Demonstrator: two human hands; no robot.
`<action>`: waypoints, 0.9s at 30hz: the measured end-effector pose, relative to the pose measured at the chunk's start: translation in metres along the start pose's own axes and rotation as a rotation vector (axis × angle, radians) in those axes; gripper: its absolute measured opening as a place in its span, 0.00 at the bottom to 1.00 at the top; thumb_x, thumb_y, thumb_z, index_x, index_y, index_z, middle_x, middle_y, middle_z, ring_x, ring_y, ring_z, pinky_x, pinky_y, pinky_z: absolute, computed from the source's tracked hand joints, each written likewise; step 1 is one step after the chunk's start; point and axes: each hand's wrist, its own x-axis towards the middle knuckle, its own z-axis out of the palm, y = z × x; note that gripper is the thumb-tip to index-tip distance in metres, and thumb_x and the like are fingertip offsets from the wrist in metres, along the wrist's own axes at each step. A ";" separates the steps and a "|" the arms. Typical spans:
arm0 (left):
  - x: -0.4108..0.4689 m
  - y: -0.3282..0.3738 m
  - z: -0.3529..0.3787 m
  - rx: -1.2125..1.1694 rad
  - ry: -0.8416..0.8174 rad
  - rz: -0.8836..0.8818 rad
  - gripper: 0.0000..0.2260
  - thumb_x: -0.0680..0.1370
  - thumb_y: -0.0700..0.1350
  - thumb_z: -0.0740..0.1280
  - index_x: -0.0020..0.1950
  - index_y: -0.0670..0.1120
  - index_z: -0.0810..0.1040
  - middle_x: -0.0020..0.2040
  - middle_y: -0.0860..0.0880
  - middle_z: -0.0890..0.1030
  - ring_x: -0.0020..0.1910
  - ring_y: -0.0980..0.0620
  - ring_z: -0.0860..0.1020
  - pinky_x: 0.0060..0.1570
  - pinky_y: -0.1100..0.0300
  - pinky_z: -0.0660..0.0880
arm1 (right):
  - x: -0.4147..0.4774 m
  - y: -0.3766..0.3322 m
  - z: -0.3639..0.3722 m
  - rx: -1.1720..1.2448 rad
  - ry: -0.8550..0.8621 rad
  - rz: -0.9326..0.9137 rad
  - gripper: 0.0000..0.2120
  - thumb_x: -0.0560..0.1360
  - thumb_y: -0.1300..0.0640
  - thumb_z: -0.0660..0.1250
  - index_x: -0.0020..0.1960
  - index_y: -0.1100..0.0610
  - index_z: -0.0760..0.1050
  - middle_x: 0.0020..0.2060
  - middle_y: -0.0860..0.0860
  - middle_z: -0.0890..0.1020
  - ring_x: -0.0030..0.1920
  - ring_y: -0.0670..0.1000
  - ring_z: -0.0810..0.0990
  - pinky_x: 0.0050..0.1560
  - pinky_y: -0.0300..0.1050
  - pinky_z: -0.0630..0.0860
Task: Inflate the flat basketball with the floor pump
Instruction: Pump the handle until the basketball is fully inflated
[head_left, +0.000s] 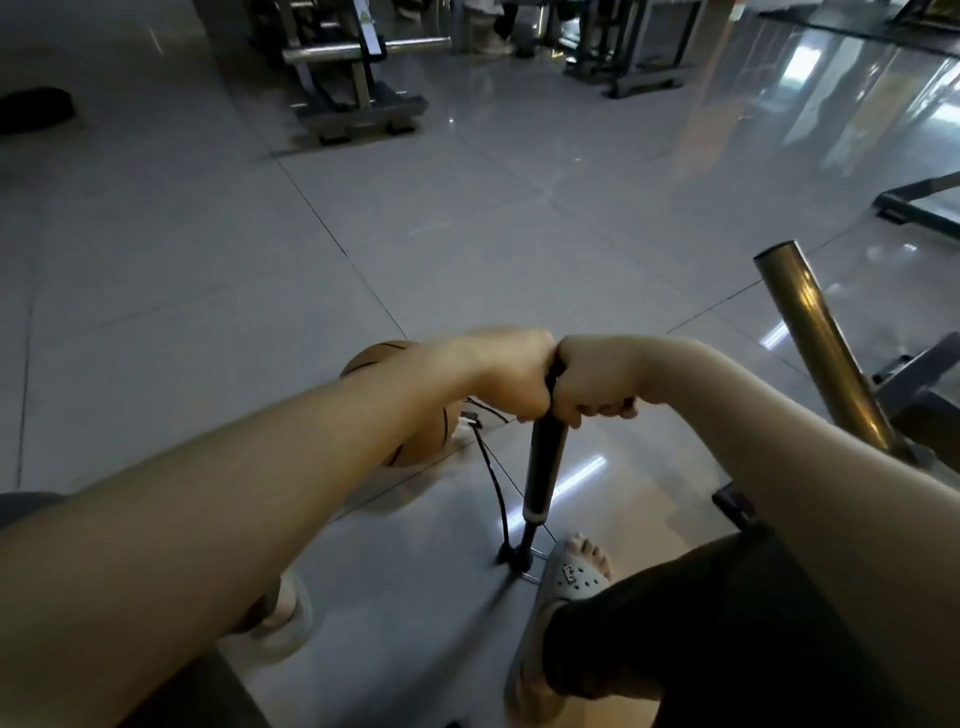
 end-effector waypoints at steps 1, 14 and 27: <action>0.002 -0.002 0.014 0.011 -0.003 -0.005 0.09 0.72 0.40 0.71 0.35 0.49 0.75 0.30 0.51 0.75 0.28 0.53 0.74 0.26 0.63 0.68 | 0.003 0.005 0.011 -0.017 0.001 0.002 0.04 0.64 0.68 0.66 0.38 0.63 0.76 0.26 0.54 0.69 0.21 0.51 0.63 0.25 0.37 0.63; 0.047 -0.031 0.154 0.078 -0.042 -0.010 0.03 0.73 0.45 0.68 0.41 0.48 0.75 0.36 0.49 0.76 0.33 0.48 0.75 0.25 0.62 0.62 | 0.097 0.077 0.113 -0.101 -0.064 0.032 0.09 0.66 0.64 0.67 0.29 0.55 0.72 0.27 0.51 0.75 0.31 0.51 0.73 0.35 0.41 0.70; 0.014 -0.009 0.017 -0.061 -0.042 0.011 0.06 0.73 0.38 0.71 0.38 0.47 0.78 0.31 0.50 0.77 0.29 0.52 0.76 0.26 0.62 0.70 | 0.011 0.008 -0.002 -0.002 -0.118 0.007 0.02 0.67 0.68 0.67 0.39 0.63 0.76 0.24 0.52 0.69 0.22 0.49 0.64 0.26 0.39 0.63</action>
